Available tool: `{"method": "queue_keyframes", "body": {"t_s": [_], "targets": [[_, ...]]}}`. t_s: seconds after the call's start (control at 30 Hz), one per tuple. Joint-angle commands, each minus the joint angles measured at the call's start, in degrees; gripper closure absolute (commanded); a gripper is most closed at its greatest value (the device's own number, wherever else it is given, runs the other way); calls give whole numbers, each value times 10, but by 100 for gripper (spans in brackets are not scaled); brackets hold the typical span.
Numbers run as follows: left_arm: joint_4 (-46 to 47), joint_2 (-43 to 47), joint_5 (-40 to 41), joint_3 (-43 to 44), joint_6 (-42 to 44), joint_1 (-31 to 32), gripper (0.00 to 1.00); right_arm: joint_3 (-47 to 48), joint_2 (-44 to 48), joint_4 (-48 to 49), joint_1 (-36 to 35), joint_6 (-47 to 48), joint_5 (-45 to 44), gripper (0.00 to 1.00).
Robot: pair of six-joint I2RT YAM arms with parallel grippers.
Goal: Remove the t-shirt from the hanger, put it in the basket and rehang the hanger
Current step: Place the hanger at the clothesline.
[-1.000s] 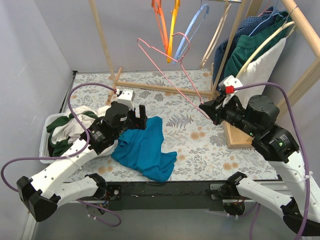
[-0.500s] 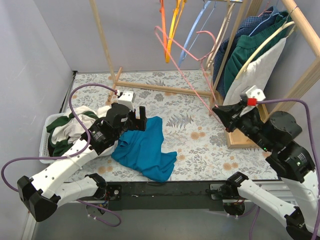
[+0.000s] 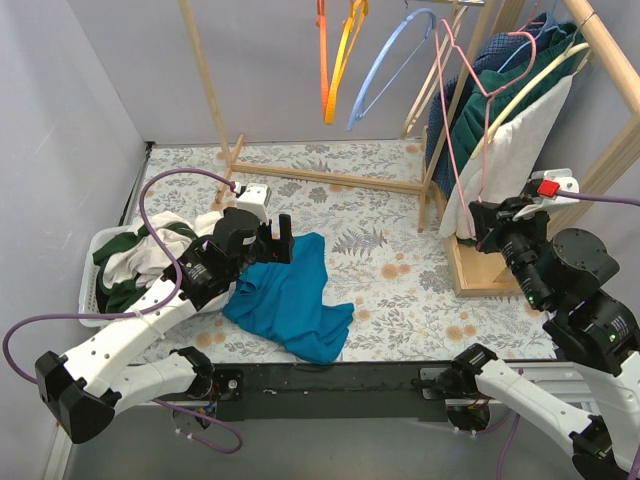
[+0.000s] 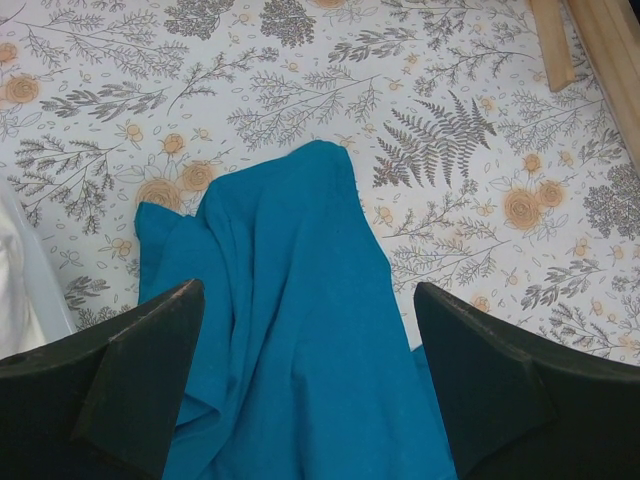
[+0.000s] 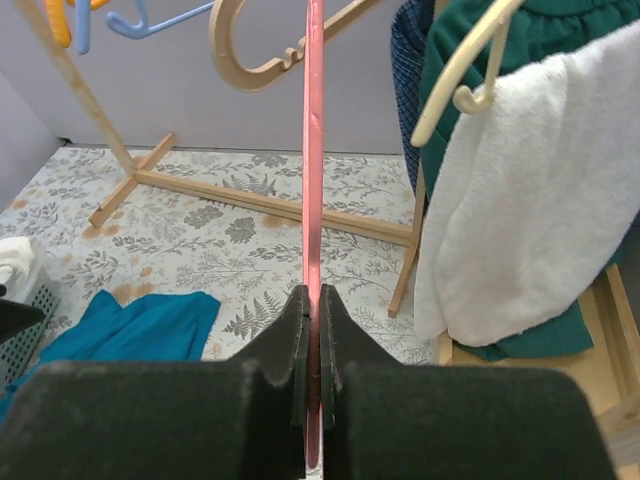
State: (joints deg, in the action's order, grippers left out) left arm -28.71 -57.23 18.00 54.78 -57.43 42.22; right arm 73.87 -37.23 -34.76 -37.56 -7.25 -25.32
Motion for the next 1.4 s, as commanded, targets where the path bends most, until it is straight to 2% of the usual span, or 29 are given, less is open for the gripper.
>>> {"method": "queue_keyframes", "body": {"t_s": [0.0, 0.23, 0.47, 0.87, 1.13, 1.37], "targets": [[-2, 17, -1, -4, 0, 1, 14, 47, -15, -31, -1, -71, -92, 99], [0, 12, -5, -2, -3, 1, 14, 130, -70, -53, -1, -75, -94, 99], [-2, 17, -5, -2, -4, 1, 14, 170, -140, -47, -1, -68, -97, 99], [-5, 23, -2, -15, -4, 1, 14, 137, -163, -26, -1, -59, -182, 99], [-3, 23, -8, -19, -8, 1, 14, 141, -186, 57, -1, 5, -197, 99], [-3, 28, -15, -20, -13, 1, 14, 161, -271, 115, 7, 57, -192, 99]]}}
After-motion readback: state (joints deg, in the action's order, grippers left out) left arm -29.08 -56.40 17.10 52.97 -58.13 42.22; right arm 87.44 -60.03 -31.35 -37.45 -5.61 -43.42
